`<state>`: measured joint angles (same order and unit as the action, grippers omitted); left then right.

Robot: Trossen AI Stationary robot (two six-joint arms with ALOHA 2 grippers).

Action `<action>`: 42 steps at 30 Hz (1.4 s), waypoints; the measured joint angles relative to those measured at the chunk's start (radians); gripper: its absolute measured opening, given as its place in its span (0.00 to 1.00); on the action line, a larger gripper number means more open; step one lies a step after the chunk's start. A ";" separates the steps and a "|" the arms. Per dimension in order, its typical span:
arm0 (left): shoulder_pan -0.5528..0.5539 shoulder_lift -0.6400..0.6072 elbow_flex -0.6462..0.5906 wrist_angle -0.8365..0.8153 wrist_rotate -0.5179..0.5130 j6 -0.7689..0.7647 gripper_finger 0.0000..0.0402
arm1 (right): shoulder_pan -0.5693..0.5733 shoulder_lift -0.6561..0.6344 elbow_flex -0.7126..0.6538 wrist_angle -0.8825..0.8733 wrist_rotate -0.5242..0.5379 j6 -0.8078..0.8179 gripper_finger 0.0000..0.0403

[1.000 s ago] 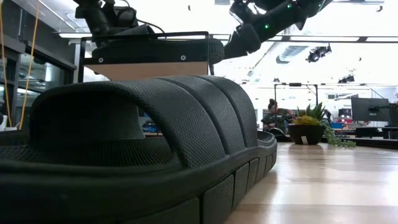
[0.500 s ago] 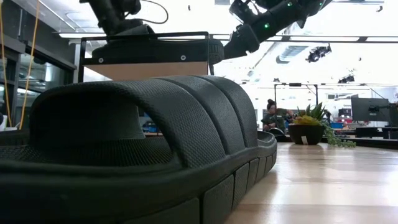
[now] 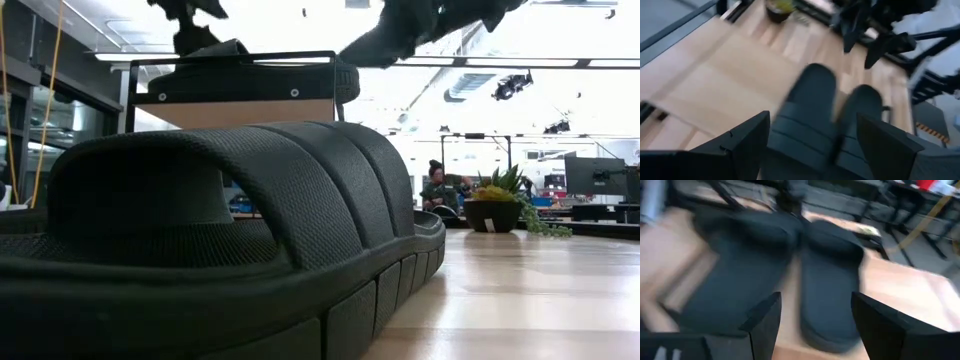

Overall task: Pick and place slides into the shelf
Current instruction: Put the right slipper on the shelf

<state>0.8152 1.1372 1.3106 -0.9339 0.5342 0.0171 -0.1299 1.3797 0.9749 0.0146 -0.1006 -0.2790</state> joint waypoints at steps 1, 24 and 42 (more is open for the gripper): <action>-0.013 -0.019 0.000 0.000 0.004 -0.001 0.70 | 0.016 0.000 0.000 0.011 -0.014 0.021 0.58; -0.507 -0.288 -0.397 0.531 -0.119 -0.159 0.70 | 0.243 0.000 0.000 0.009 -0.015 0.282 0.58; -0.749 -0.300 -0.457 0.613 -0.278 -0.118 0.70 | 0.293 0.010 0.000 -0.012 -0.074 0.329 0.58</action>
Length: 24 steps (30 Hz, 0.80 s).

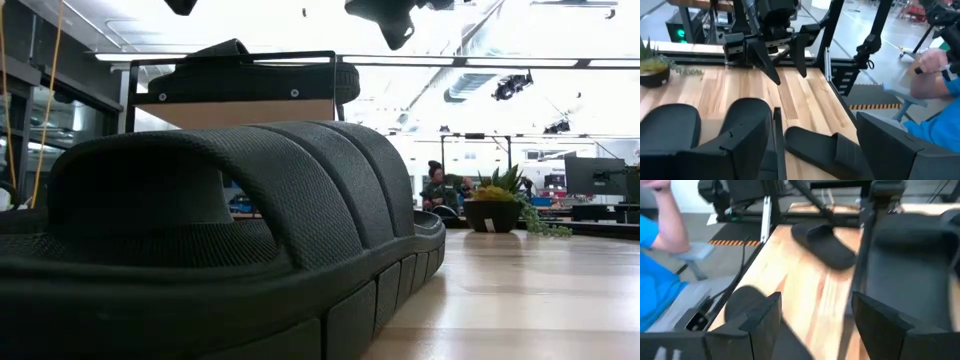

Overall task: Pick and place slides into the shelf
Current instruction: Put the right slipper on the shelf

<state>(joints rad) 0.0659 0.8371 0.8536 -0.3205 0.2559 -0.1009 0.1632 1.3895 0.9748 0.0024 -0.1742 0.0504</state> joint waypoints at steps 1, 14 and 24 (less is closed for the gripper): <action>-0.004 0.001 0.000 -0.003 -0.001 0.000 0.70 | 0.008 0.002 0.000 -0.005 -0.002 0.013 0.58; -0.008 0.002 0.000 0.028 -0.010 0.018 0.70 | 0.049 0.111 0.000 0.013 -0.054 0.208 0.58; -0.008 0.002 0.000 0.029 -0.074 0.018 0.70 | 0.116 0.192 0.000 0.025 -0.064 0.333 0.58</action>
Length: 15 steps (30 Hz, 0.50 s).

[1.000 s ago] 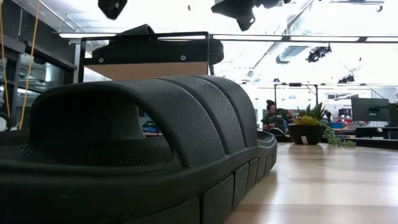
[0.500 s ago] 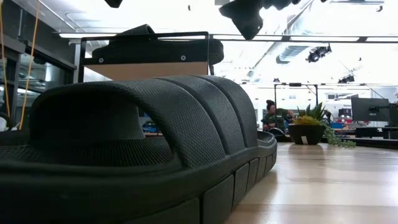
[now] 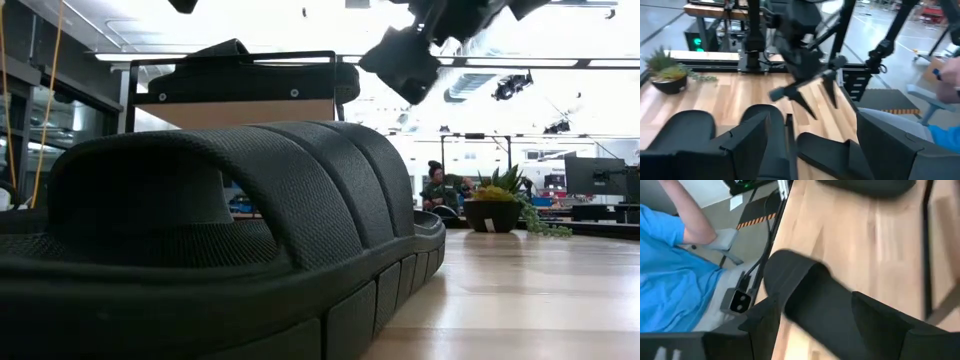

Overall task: Pick and place slides into the shelf
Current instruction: Put the right slipper on the shelf

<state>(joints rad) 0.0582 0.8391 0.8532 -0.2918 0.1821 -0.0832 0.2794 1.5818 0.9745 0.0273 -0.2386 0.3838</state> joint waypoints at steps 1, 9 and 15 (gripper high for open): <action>0.000 0.000 0.000 0.000 -0.011 0.000 0.70 | 0.011 0.008 0.000 0.003 0.000 0.011 0.58; 0.000 0.000 0.000 0.002 -0.045 0.000 0.70 | 0.102 0.077 0.000 0.091 0.021 0.088 0.58; 0.000 0.000 0.000 0.012 -0.045 0.000 0.70 | 0.137 0.132 0.000 0.153 0.082 0.143 0.58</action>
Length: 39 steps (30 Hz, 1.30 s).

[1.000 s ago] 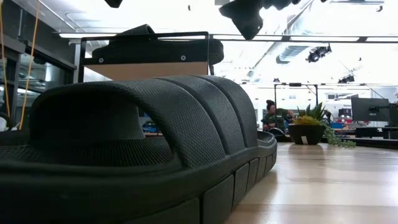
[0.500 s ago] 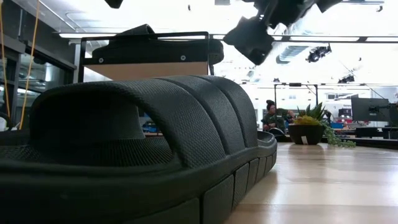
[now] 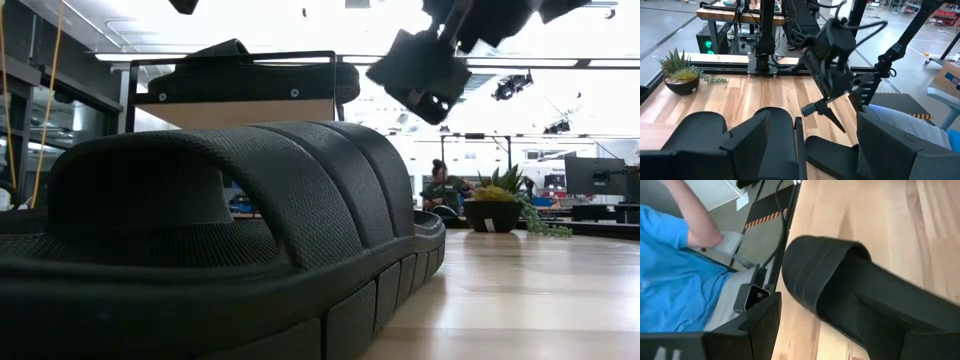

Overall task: Pick and place slides into the shelf
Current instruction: Put the right slipper on the shelf

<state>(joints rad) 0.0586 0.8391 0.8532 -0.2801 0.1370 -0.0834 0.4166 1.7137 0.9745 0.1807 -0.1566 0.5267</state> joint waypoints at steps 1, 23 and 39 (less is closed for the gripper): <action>0.000 0.000 0.000 0.000 0.000 0.000 0.70 | 0.004 0.010 0.000 0.004 0.000 0.018 0.58; 0.000 0.004 0.000 -0.001 0.000 -0.002 0.70 | 0.040 0.196 0.000 0.244 -0.022 0.180 0.58; 0.000 0.004 0.000 0.000 0.000 -0.001 0.70 | 0.042 0.228 0.000 0.321 -0.031 0.175 0.58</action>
<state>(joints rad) 0.0586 0.8433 0.8532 -0.2802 0.1368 -0.0841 0.4590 1.9418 0.9741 0.5013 -0.1880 0.7022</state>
